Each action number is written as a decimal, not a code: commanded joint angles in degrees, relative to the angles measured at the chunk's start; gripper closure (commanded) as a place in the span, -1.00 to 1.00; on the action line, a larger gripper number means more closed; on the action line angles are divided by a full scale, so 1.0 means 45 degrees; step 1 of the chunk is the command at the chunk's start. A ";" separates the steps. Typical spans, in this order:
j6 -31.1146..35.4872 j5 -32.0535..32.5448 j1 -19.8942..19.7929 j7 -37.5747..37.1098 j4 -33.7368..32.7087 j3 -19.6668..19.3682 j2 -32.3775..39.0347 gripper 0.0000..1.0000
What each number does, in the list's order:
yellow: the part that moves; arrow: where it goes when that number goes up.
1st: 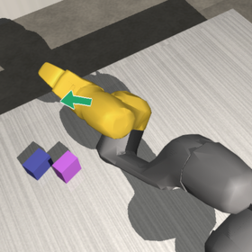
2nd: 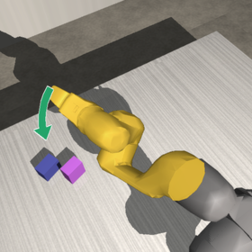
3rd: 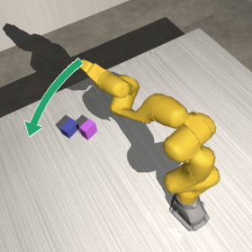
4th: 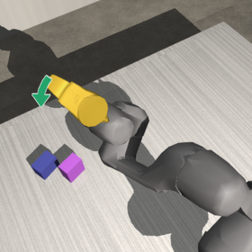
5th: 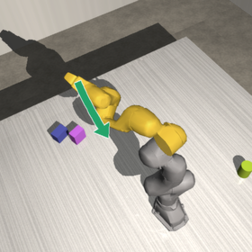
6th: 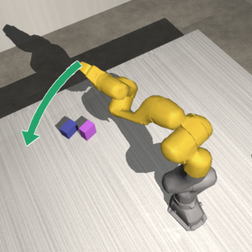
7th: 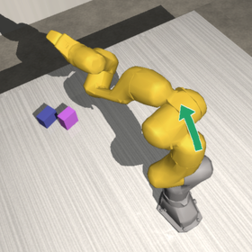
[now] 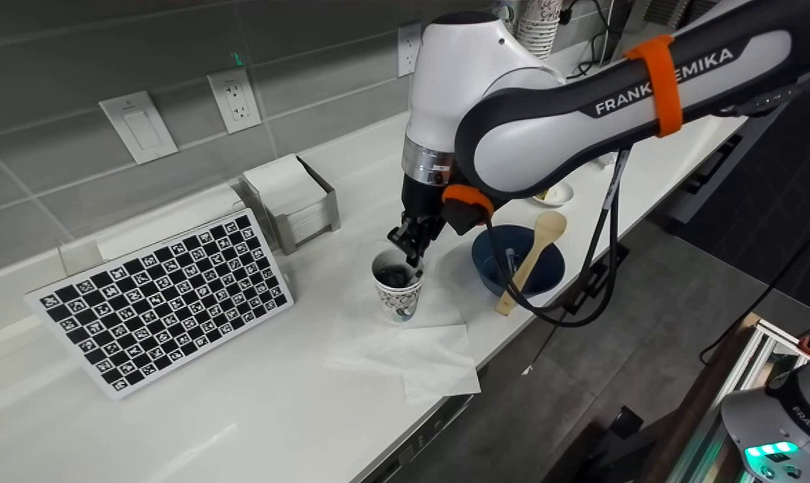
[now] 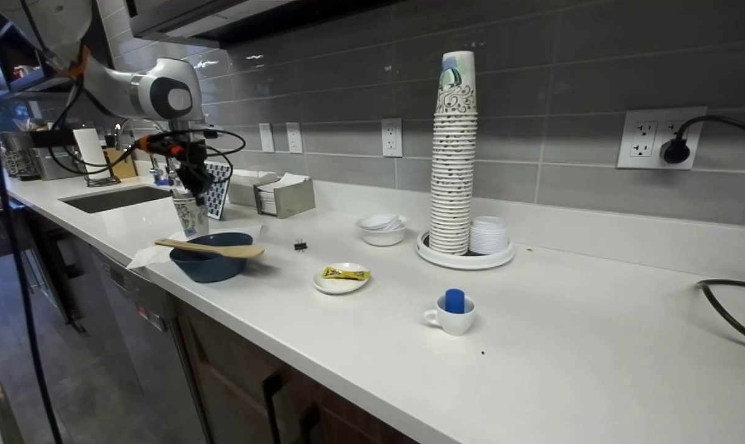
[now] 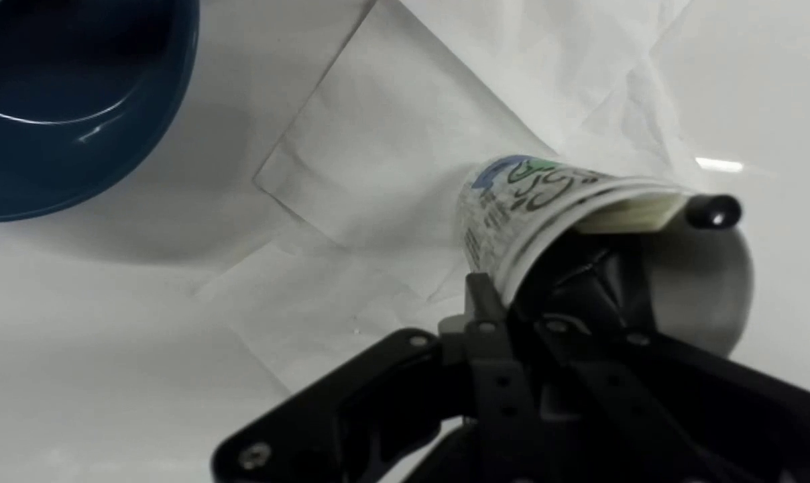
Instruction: Remove the cups from the blue bowl, put it on the serviette and then remove the marker from the cup and put it in the blue bowl
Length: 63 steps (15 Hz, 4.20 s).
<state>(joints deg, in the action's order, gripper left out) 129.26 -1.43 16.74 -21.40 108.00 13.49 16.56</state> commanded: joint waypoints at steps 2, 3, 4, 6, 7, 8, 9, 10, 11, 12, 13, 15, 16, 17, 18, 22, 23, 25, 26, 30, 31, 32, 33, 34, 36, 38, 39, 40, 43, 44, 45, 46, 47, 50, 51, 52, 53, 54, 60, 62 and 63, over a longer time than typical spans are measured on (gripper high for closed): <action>-0.0036 0.0049 0.0189 -0.0073 -0.0108 -0.0294 0.0354 0.24; -0.0144 -0.0003 0.0162 0.0010 -0.0092 -0.0295 0.0262 0.09; -0.0274 -0.0113 0.0091 0.0152 -0.0013 -0.0278 0.0050 -0.05; -0.0379 -0.0069 0.0007 0.0172 0.0169 -0.0348 -0.0477 -0.32; -0.0460 -0.0326 -0.0139 0.0355 0.0317 -0.0315 -0.0925 -0.45; -0.0558 -0.0491 -0.0247 0.0458 0.0438 -0.0309 -0.1352 -0.61; -0.0907 -0.0580 -0.0369 0.0488 0.0557 -0.0358 -0.1868 -0.73; -0.1338 -0.0733 -0.0502 0.0572 0.0651 -0.0380 -0.2343 -0.90; -0.1777 -0.1139 -0.0658 0.0888 0.0713 -0.0351 -0.2804 -0.97; -0.2228 -0.1488 -0.0745 0.1265 0.0853 -0.0311 -0.3204 -1.00; -0.2684 -0.2013 -0.0784 0.1938 0.1041 -0.0209 -0.3579 -1.00; -0.3363 -0.2943 -0.0714 0.3097 0.1321 -0.0124 -0.4168 -1.00; -0.3326 -0.3395 -0.0605 0.3831 0.1564 -0.0048 -0.4469 -1.00; -0.3029 -0.3801 -0.0477 0.4488 0.1814 0.0063 -0.4623 -1.00; -0.2919 -0.3979 -0.0348 0.5056 0.1907 0.0180 -0.4725 -1.00; -0.3097 -0.3602 -0.0188 0.4806 0.1457 0.0427 -0.4396 -1.00; -0.3061 -0.3596 -0.0138 0.4770 0.1467 0.0499 -0.4391 -1.00; -0.3060 -0.3596 -0.0157 0.4771 0.1467 0.0497 -0.4373 -1.00; -0.3060 -0.3596 -0.0184 0.4777 0.1467 0.0466 -0.4373 -1.00; -0.1480 -0.2960 -0.0011 0.2072 0.1726 0.0805 -0.3636 -1.00; -0.1381 -0.2781 0.0045 0.1518 0.1665 0.0880 -0.3387 -1.00; -0.1052 -0.2581 0.0105 0.0906 0.1695 0.0939 -0.3156 -1.00; -0.0924 -0.2344 0.0177 0.0277 0.1653 0.0972 -0.2928 -1.00; -0.0909 -0.2015 0.0273 -0.0450 0.1590 0.0986 -0.2802 -1.00; -0.0688 -0.1442 0.0445 -0.1375 0.1587 0.0978 -0.2609 -1.00; -0.0561 -0.0887 0.0544 0.0418 0.1508 0.1057 -0.2412 -1.00; -0.0504 -0.0735 0.0554 0.0994 0.1501 0.1060 -0.2417 -1.00; -0.0602 -0.0780 0.0535 0.1732 0.1485 0.1063 -0.2438 -1.00; -0.0992 -0.0503 0.0538 0.3535 0.1322 0.1092 -0.2403 -1.00; -0.0996 -0.0397 0.0543 0.4138 0.1263 0.1109 -0.2334 -1.00; -0.1036 -0.0122 0.0572 0.4564 0.1218 0.1121 -0.2281 -1.00; -0.1145 0.0058 0.0606 0.5069 0.1105 0.1164 -0.2174 -1.00; -0.1273 0.0549 0.0667 0.5275 0.1016 0.1178 -0.2089 -1.00; -0.1266 0.2515 0.0885 0.5409 0.0792 0.1223 -0.1872 -1.00; -0.1185 0.3021 0.0961 0.5472 0.0708 0.1235 -0.1754 -1.00; -0.1041 0.3350 0.1015 0.5471 0.0604 0.1242 -0.1612 -1.00; -0.0950 0.3278 0.1040 0.5579 0.0517 0.1284 -0.1481 -1.00; -0.0963 0.3159 0.1062 0.5734 0.0476 0.1334 -0.1407 -1.00; -0.0935 0.2867 0.1045 0.5637 0.0707 0.1326 -0.1376 -1.00; -0.0437 0.3092 0.1024 0.6339 0.0730 0.1357 -0.1131 -1.00; -0.0309 0.3305 0.1047 0.6404 0.0718 0.1318 -0.1058 -1.00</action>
<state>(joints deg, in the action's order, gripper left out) 125.71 11.51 21.24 5.03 111.44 19.63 10.49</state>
